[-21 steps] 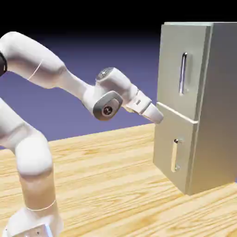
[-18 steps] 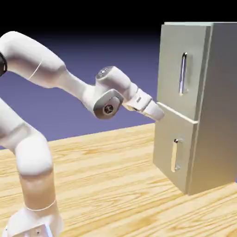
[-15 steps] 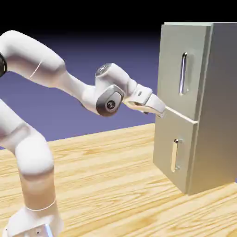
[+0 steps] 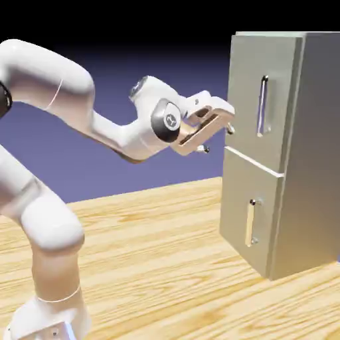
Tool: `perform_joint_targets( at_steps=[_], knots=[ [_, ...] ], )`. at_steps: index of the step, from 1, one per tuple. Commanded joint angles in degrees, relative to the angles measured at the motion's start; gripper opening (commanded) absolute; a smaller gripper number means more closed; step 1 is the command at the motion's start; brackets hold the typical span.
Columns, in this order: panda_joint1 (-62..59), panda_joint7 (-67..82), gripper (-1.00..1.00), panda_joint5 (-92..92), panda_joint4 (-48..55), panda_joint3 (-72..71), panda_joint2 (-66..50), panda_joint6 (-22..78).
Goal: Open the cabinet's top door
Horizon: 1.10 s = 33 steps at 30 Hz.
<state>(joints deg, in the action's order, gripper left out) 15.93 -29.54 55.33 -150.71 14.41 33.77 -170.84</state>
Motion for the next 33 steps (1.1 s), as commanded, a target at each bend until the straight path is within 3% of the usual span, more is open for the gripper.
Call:
perform_joint_targets(
  at_steps=[1, 33],
  knots=[
    [0.69, 0.58, 0.0, 2.5, 0.46, 0.65, 0.05, 0.14],
    [22.65, 19.2, 0.0, 82.23, 15.29, 21.41, 1.66, 4.71]
  ],
)
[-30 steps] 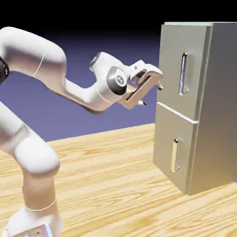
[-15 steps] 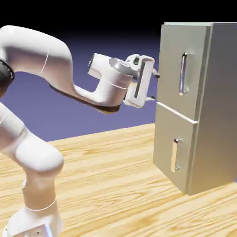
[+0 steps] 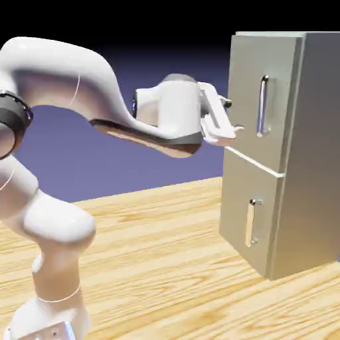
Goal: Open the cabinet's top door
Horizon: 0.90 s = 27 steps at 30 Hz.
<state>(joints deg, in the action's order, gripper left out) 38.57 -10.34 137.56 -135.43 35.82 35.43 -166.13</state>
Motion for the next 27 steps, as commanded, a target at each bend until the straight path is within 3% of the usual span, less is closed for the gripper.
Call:
perform_joint_targets(
  at_steps=[1, 11, 16, 17, 27],
  knots=[
    [0.69, 0.58, 0.0, 2.5, 0.46, 0.65, 0.05, 0.14],
    [6.81, 5.78, 0.0, 24.74, 4.6, 6.44, 0.5, 1.42],
    [16.32, 0.28, 0.0, 28.44, 12.96, 14.66, -7.22, 1.63],
    [16.32, 0.28, -1.0, 28.44, 12.96, 14.66, -7.23, 1.63],
    [-2.36, -8.92, -1.0, 29.03, 10.81, -2.1, -11.88, 1.96]
  ],
)
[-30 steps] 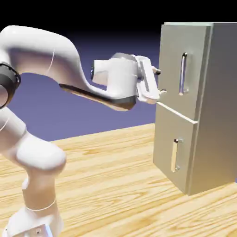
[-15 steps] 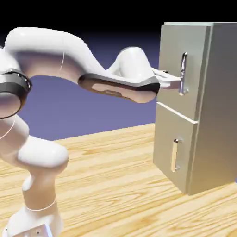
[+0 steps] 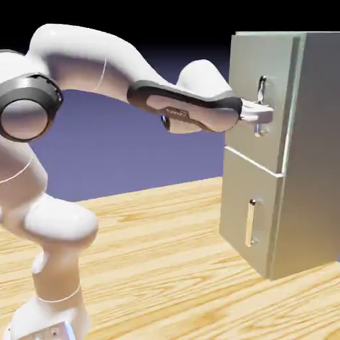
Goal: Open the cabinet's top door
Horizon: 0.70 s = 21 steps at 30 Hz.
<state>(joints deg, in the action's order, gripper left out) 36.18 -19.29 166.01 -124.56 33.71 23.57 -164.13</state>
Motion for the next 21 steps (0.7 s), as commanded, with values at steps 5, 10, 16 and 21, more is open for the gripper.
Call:
perform_joint_targets(
  at_steps=[5, 10, 16, 21],
  knots=[
    [-10.35, -1.48, -1.0, -1.65, -1.49, -9.61, -0.52, 0.22],
    [-20.73, -3.46, -1.0, -3.21, -2.69, -19.3, -0.68, 0.34],
    [-33.18, -10.95, -1.0, -0.12, -2.54, -30.96, -1.09, -0.68],
    [-43.56, -13.06, -1.0, -1.96, -3.46, -40.61, 0.36, -1.28]
  ],
)
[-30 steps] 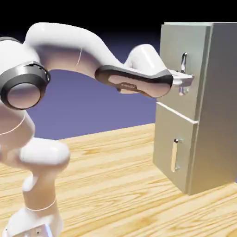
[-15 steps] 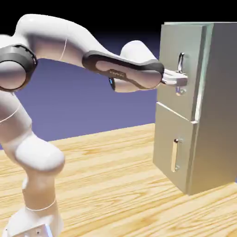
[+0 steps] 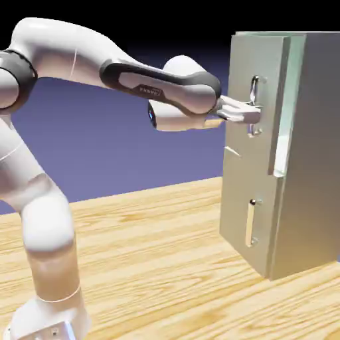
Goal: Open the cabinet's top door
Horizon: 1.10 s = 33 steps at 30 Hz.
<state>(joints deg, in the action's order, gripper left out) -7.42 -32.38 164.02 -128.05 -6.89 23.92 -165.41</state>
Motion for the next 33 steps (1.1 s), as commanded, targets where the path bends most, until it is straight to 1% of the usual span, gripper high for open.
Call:
perform_joint_targets(
  at_steps=[1, 12, 20, 27, 33],
  knots=[
    [-2.02, 1.16, -1.0, -2.01, -0.56, -1.89, 0.75, 0.0],
    [-17.11, 18.69, -1.0, -29.41, -7.72, -16.01, 11.04, 0.26],
    [-24.84, 30.99, -1.0, -49.34, -12.19, -23.66, 19.53, -0.27],
    [-25.96, 43.68, -1.0, -66.78, -15.95, -27.03, 25.19, 2.27],
    [-22.15, 54.79, -1.0, -81.73, -18.53, -29.52, 28.11, 10.67]
  ],
)
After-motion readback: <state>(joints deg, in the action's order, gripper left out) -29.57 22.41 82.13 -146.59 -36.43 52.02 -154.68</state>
